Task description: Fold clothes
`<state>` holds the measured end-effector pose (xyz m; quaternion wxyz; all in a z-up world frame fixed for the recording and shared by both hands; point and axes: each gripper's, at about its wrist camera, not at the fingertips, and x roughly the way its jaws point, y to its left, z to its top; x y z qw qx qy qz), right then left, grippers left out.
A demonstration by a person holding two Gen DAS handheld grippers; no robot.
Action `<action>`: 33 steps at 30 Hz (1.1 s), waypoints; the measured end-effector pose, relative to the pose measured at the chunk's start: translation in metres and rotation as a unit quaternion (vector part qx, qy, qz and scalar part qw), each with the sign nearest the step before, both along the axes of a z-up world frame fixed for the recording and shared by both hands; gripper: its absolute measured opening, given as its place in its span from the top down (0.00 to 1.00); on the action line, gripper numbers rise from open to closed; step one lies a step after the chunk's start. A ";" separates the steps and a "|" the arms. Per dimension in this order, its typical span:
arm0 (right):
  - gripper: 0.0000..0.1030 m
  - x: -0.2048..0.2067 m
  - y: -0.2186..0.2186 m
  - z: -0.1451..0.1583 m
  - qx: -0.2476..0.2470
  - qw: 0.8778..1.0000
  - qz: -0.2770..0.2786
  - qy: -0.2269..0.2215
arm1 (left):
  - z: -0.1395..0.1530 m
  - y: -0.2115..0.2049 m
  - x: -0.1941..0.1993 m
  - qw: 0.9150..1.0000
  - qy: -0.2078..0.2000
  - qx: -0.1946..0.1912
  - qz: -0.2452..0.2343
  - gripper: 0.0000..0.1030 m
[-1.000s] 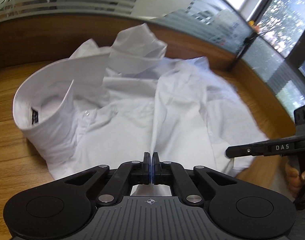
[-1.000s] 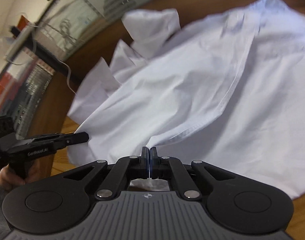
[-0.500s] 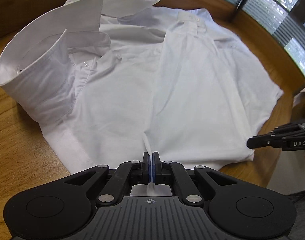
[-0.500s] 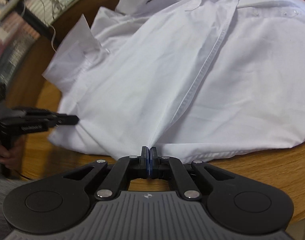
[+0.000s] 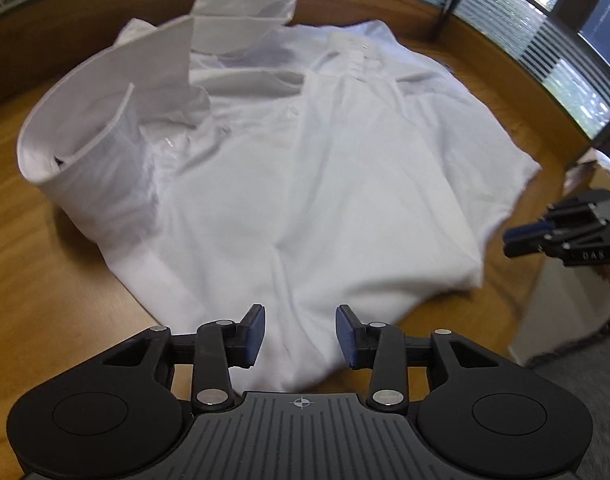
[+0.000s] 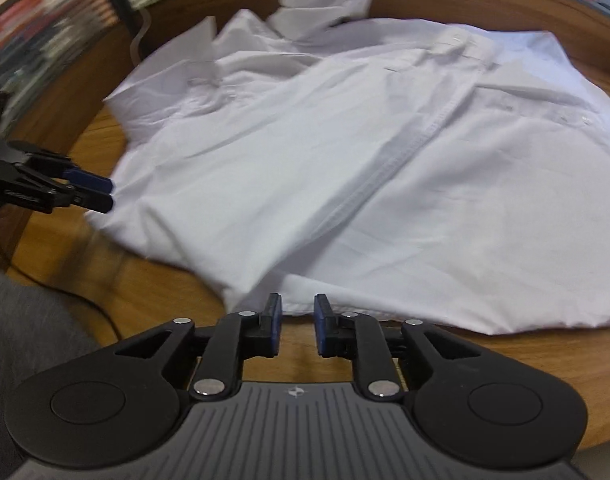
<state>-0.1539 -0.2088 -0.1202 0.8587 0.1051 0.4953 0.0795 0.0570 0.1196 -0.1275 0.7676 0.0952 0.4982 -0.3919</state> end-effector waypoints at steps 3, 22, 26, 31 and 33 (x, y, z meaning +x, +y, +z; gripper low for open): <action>0.59 0.004 0.013 -0.001 -0.004 0.999 0.049 -0.009 | -0.010 -0.008 -0.007 1.000 -0.005 0.020 -0.022 0.57; 1.00 0.010 0.059 0.012 -0.083 0.978 0.183 -0.056 | -0.027 -0.021 -0.019 0.986 -0.076 0.067 -0.134 0.90; 1.00 0.001 0.056 0.010 -0.063 0.979 0.193 -0.031 | -0.029 -0.021 -0.015 0.987 -0.070 0.065 -0.129 0.91; 0.99 -0.010 0.045 -0.005 -0.055 0.987 0.151 -0.016 | -0.023 -0.023 -0.016 0.987 -0.071 0.079 -0.122 0.82; 0.96 -0.013 0.035 -0.005 -0.051 0.991 0.125 -0.019 | -0.009 -0.024 -0.018 0.989 -0.072 0.060 -0.113 0.76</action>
